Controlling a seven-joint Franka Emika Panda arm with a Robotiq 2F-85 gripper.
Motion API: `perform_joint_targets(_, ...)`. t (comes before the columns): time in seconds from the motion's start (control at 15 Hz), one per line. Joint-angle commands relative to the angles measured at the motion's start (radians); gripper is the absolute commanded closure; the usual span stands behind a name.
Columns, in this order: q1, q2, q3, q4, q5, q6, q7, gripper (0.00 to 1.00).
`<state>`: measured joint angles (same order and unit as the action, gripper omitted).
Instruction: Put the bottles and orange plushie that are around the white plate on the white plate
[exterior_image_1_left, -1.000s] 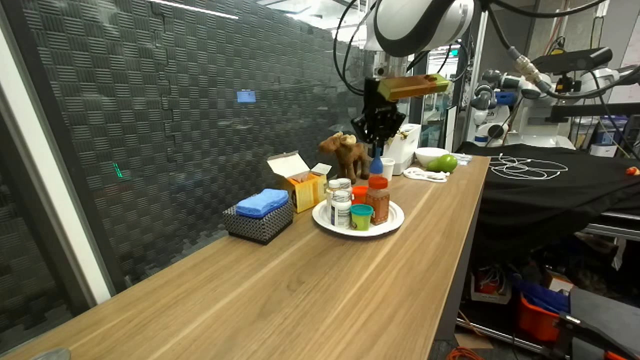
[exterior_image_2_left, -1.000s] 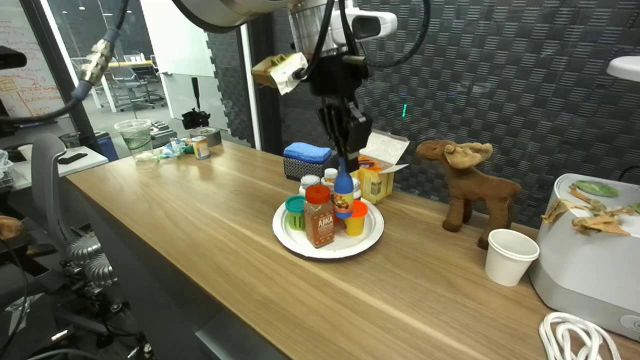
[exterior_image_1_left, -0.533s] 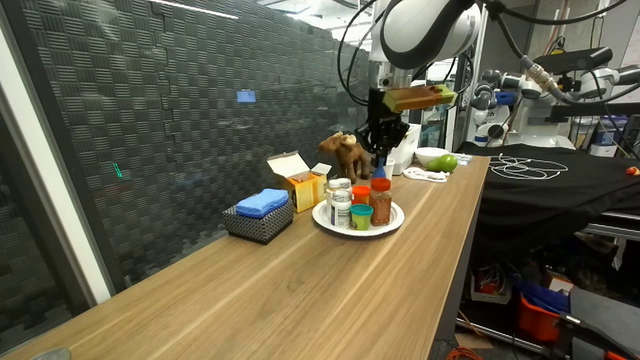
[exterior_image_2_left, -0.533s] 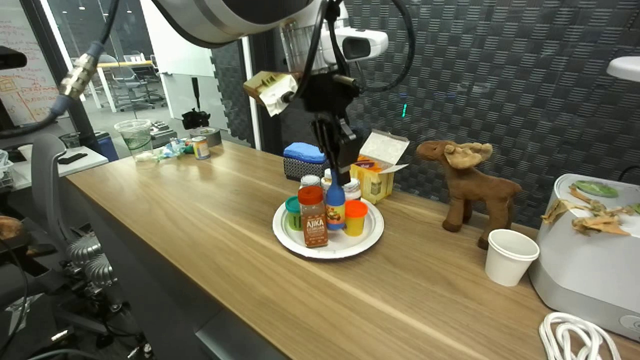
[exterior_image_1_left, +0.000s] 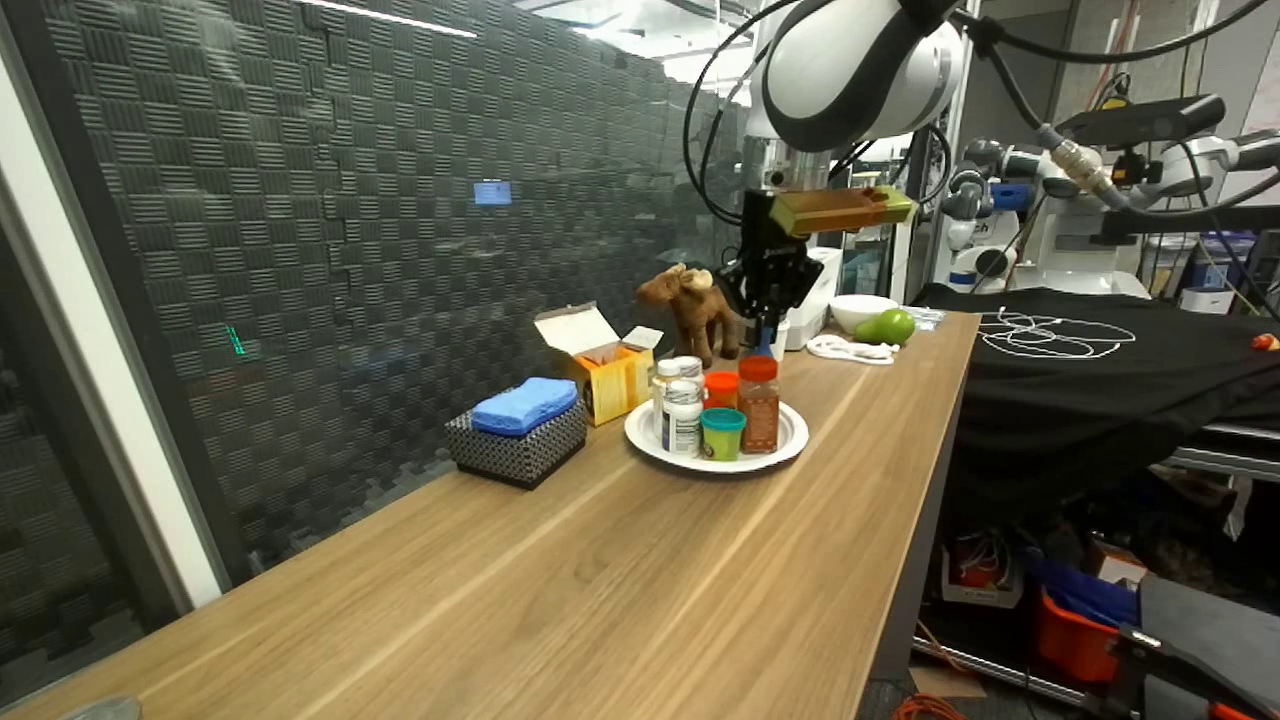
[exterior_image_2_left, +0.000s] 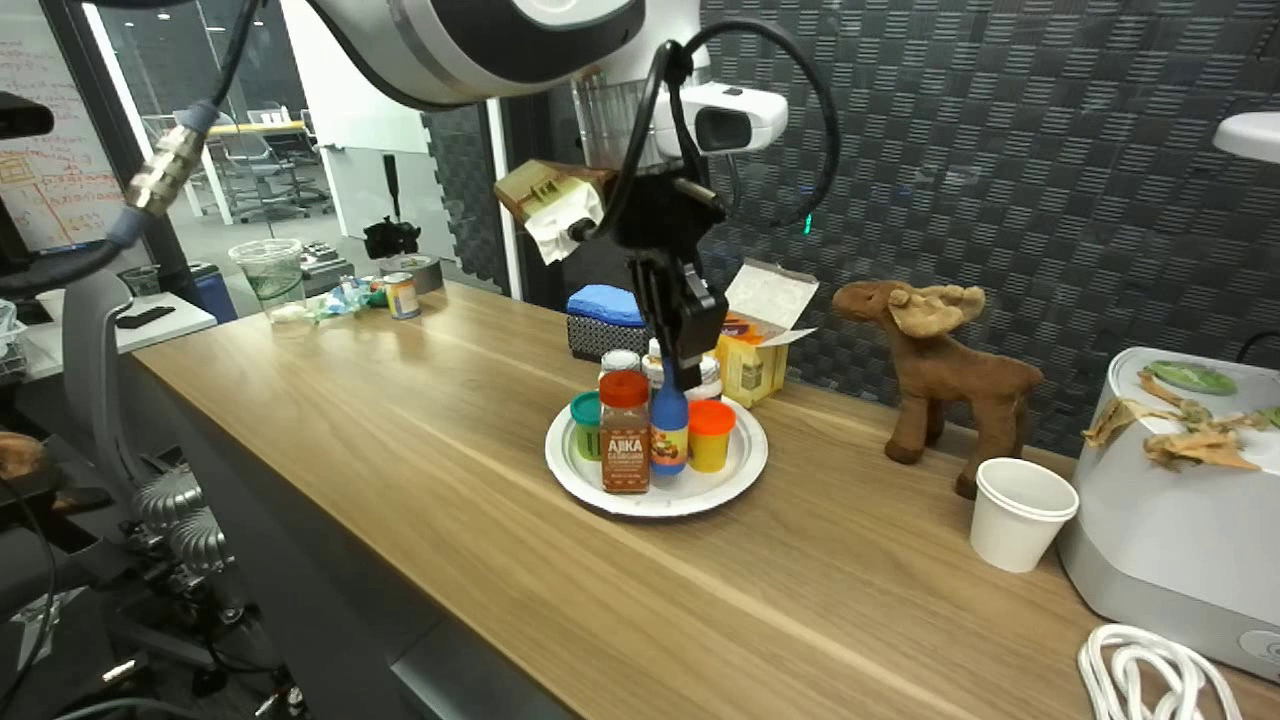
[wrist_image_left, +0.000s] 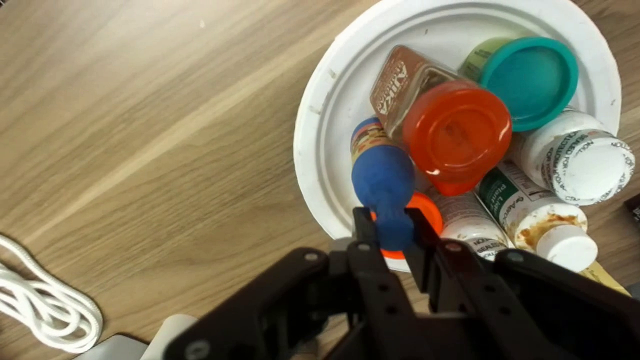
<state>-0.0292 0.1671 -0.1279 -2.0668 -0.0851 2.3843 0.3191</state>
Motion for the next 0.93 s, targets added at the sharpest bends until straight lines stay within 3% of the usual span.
perform_joint_targets(0.0,-0.017,0.007,0.009,-0.002,0.022,0.028,-0.029,0.95)
perform_joint_targets(0.87,-0.01,0.057,0.01,0.035,-0.001,0.015,-0.027,0.92)
